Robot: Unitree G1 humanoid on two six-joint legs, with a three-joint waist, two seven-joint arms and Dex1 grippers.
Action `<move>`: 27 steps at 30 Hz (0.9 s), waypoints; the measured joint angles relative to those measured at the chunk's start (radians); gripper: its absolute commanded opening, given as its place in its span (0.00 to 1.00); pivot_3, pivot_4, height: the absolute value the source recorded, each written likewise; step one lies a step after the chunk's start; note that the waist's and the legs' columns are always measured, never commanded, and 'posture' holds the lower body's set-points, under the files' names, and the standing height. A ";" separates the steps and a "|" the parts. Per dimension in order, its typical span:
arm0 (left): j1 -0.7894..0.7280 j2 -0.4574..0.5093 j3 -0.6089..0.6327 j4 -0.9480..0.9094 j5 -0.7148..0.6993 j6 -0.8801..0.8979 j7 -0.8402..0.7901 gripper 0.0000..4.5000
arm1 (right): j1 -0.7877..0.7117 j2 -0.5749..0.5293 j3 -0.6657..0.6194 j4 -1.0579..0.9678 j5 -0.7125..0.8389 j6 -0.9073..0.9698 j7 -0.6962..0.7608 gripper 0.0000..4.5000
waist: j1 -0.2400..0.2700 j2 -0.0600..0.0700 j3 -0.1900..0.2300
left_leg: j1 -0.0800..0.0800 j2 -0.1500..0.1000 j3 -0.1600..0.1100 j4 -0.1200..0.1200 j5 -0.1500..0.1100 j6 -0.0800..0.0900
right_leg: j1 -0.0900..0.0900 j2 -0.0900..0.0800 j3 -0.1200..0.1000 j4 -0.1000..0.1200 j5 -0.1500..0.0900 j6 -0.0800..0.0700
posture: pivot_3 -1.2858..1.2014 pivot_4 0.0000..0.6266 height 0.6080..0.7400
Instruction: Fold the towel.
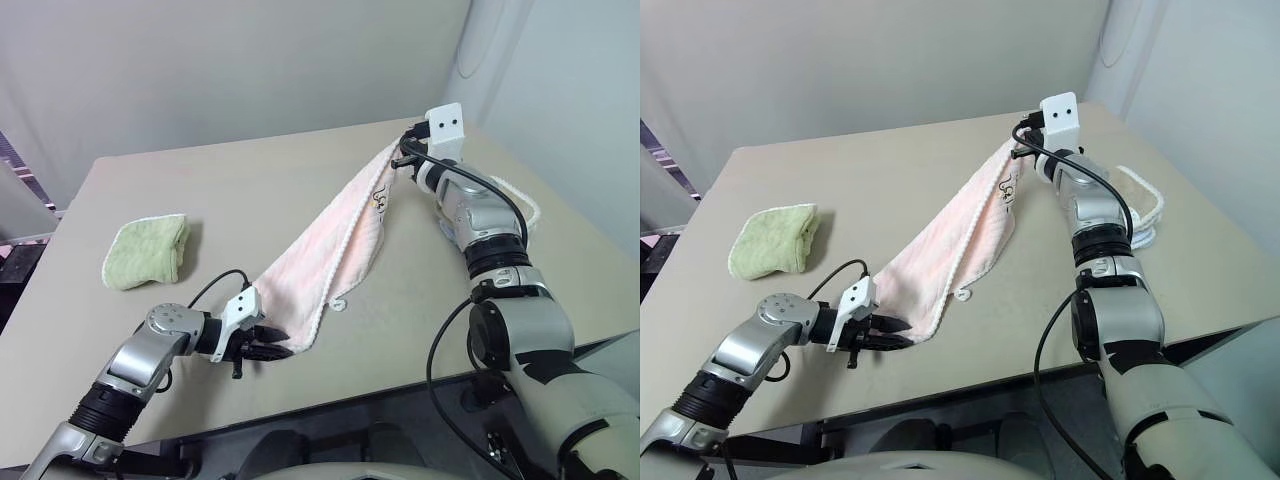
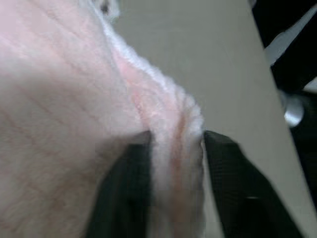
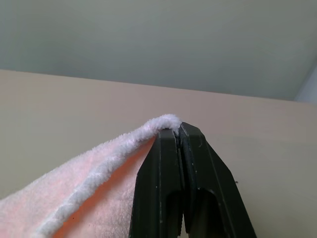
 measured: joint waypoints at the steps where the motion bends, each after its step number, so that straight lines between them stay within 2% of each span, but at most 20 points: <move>1: -0.010 0.005 0.027 -0.003 -0.027 0.027 0.001 0.45 | 0.003 -0.002 0.000 -0.003 0.000 0.003 0.000 0.00 | 0.000 0.000 0.000 | 0.000 0.000 0.000 0.000 0.000 0.000 | 0.000 0.000 0.000 0.000 0.000 0.000 | 0.52 0.00 1.00; 5: -0.088 0.103 0.209 0.007 -0.133 0.121 0.003 0.45 | 0.025 -0.014 -0.001 -0.035 0.001 0.012 0.002 0.00 | -0.003 -0.002 0.001 | -0.001 0.001 0.000 0.000 0.001 -0.001 | -0.002 0.001 -0.001 0.001 0.000 0.000 | 0.52 0.00 1.00; 8: -0.084 0.142 0.233 0.014 -0.132 0.115 -0.021 0.45 | 0.040 -0.026 -0.005 -0.041 0.001 0.020 0.002 0.00 | -0.003 -0.001 0.001 | -0.001 0.000 0.001 0.000 0.001 -0.001 | -0.002 0.000 0.000 0.001 0.000 0.000 | 0.52 0.00 1.00; 10: -0.037 0.146 0.189 -0.012 -0.113 0.092 -0.044 0.45 | 0.042 -0.026 -0.004 -0.041 0.001 0.023 0.003 0.00 | -0.004 -0.001 0.001 | -0.002 0.000 0.001 0.000 0.001 -0.001 | -0.003 0.000 0.001 0.000 0.000 0.000 | 0.52 0.00 1.00; 13: 0.017 0.131 0.112 -0.069 -0.098 0.083 -0.061 0.58 | 0.043 -0.025 -0.004 -0.041 0.002 0.026 0.002 0.00 | -0.001 -0.002 0.001 | -0.005 0.000 0.001 0.000 0.001 -0.002 | -0.005 0.000 0.001 0.000 0.000 0.000 | 0.52 0.00 1.00; 17: 0.033 0.119 0.036 -0.088 -0.016 -0.009 -0.045 0.88 | 0.049 -0.016 -0.001 -0.049 0.003 0.030 0.003 0.00 | 0.002 -0.001 0.001 | -0.005 0.000 0.000 0.000 0.002 -0.004 | -0.005 0.000 0.001 0.001 0.001 -0.002 | 0.52 0.00 1.00; 22: 0.033 0.057 -0.072 -0.021 0.132 -0.165 0.004 0.88 | 0.062 -0.017 0.002 -0.064 0.000 0.032 0.005 0.00 | 0.001 -0.002 0.001 | -0.005 0.000 0.001 0.000 0.002 -0.004 | -0.005 0.001 0.001 0.001 0.001 -0.002 | 0.52 0.00 1.00; 27: -0.004 -0.001 -0.098 0.042 0.185 -0.263 0.008 0.88 | 0.064 -0.019 0.002 -0.065 -0.002 0.031 0.004 0.00 | 0.003 -0.001 0.001 | -0.004 0.000 0.000 0.001 0.002 -0.004 | -0.005 0.001 0.000 0.001 0.001 -0.002 | 0.52 0.00 1.00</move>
